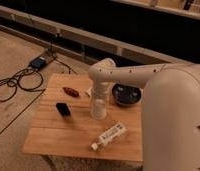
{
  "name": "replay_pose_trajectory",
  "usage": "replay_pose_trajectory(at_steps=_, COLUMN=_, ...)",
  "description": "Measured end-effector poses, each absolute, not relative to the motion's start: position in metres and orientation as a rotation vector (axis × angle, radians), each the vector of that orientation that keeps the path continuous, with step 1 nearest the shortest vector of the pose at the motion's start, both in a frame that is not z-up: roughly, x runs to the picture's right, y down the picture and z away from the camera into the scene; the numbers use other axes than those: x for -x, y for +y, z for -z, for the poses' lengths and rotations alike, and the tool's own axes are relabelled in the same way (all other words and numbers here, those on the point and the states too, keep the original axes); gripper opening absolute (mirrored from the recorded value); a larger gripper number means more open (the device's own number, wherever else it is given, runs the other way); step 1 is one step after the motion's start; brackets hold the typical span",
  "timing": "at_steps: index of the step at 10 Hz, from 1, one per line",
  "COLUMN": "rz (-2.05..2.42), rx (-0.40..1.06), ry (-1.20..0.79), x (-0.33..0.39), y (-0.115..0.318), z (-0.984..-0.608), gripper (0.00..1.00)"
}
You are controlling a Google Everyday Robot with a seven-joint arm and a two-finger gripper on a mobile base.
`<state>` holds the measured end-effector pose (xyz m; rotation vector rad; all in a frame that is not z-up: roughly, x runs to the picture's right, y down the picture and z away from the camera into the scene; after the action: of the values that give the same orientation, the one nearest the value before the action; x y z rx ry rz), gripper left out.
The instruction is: Place the ceramic cup over the eraser
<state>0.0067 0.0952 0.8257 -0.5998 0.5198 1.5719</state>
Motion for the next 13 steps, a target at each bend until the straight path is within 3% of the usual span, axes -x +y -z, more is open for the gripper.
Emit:
replay_pose_trajectory(at_steps=4, rz=-1.553, rx=0.595, ry=0.520, x=-0.008, y=0.092, z=-0.830, gripper=0.06)
replay_pose_trajectory(at_steps=5, rz=-1.546, rx=0.586, ry=0.516, x=-0.009, y=0.088, z=-0.829, gripper=0.00)
replay_pose_trajectory(at_steps=13, rz=-1.417, rx=0.489, ry=0.408, x=0.038, y=0.035, z=-0.756, gripper=0.00)
